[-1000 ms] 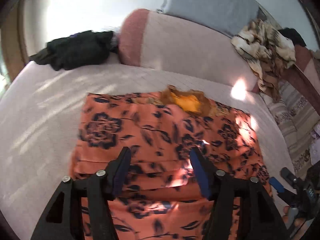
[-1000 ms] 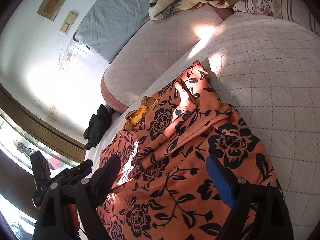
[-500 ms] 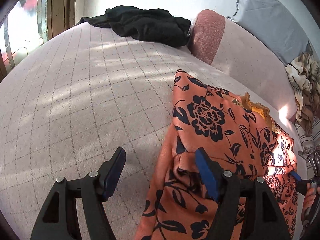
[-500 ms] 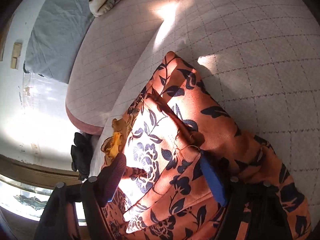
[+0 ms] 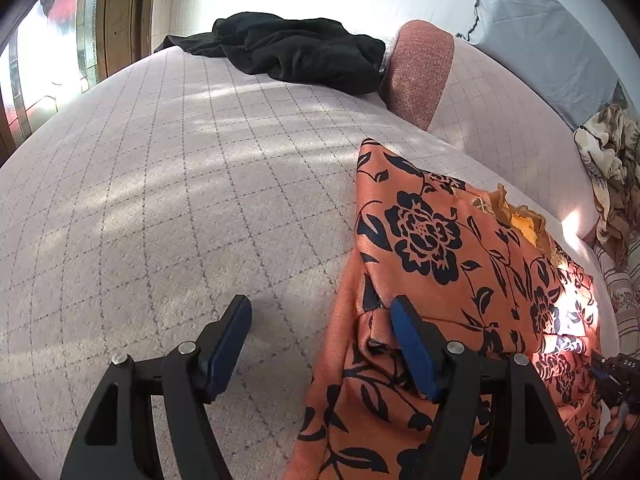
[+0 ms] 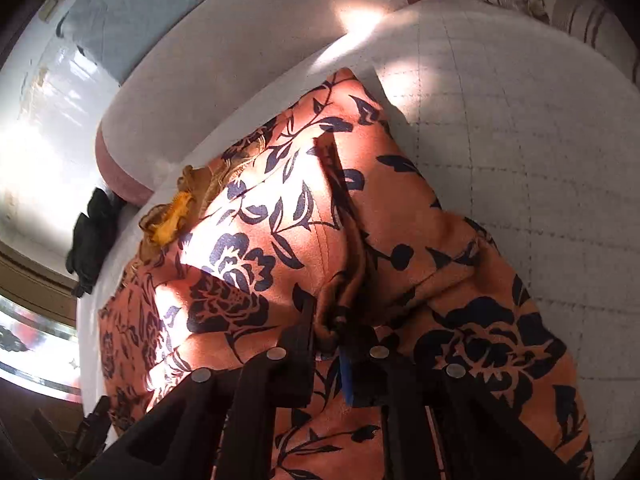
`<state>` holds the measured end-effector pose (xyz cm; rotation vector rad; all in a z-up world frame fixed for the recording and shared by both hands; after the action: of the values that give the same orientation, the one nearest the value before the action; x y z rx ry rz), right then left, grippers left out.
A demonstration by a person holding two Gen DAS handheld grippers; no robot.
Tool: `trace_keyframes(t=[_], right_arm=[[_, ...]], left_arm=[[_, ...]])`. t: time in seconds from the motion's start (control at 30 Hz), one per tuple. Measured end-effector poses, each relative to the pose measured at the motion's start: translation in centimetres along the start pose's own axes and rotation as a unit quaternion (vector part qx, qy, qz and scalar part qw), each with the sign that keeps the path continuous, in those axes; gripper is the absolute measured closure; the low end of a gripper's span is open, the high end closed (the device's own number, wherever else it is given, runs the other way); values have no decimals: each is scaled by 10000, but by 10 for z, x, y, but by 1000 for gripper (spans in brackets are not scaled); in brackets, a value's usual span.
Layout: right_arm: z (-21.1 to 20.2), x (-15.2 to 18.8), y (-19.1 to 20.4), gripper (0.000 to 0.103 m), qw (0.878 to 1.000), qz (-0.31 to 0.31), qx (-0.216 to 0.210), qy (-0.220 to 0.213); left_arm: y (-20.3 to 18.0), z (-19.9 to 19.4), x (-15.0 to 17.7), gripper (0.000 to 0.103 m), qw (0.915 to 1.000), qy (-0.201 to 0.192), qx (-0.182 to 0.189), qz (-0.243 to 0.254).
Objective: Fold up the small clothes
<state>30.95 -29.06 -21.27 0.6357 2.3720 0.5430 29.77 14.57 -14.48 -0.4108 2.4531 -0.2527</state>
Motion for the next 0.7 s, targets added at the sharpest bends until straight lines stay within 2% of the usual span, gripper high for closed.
trace_keyframes(t=[0.03, 0.07, 0.1, 0.13, 0.23, 0.27, 0.3, 0.37, 0.43, 0.47, 0.6, 0.7], right_arm=[[-8, 0, -2, 88, 9999, 37, -31, -96], [-15, -1, 0, 71, 9998, -4, 76, -156], [-23, -2, 2, 40, 9995, -68, 215, -214], [-35, -4, 2, 29, 9990, -114, 289, -329], [-71, -15, 14, 28, 9945, -415, 395, -878], [-77, -18, 19, 28, 9939, -453, 271, -963], [-78, -22, 26, 28, 9949, -493, 7, -881], [-68, -21, 43, 28, 9955, -393, -778, -384], [-48, -10, 56, 28, 9853, 87, -1692, 215], [-36, 0, 61, 28, 9799, 355, -1917, 419], [4, 31, 78, 28, 9667, 959, -2201, 884], [24, 34, 82, 30, 9695, 1154, -2052, 681]], left_arm=[[1, -1, 0, 31, 10000, -1, -3, -10], [1, -1, -1, 31, 10000, 7, -14, -36], [2, -2, -3, 31, 10000, 3, -34, -84], [2, -5, -4, 31, 9999, -42, -51, -144], [-2, -18, -9, 31, 9993, -359, 29, -73], [-4, -20, -10, 31, 9992, -399, 38, -12], [-6, -19, -10, 31, 9993, -377, 61, 9], [-6, -13, -9, 31, 9996, -249, 108, -24], [-5, -11, -9, 31, 9997, -203, 105, -66], [-4, -11, -10, 31, 9997, -213, 102, -99], [3, -17, -12, 31, 9992, -263, 163, -263], [4, -19, -13, 31, 9990, -281, 215, -264]])
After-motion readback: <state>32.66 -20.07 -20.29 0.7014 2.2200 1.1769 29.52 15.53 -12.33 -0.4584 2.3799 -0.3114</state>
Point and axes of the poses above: each gripper's, at about its wrist camera, not at the fingertips, and z roughly the way its jaws point, y to its left, x to its underside, the point moved 3 cm from there along z, roughly the way its jaws point, and after that the axes turned 5 degrees about -z, right-handed, at the moved point
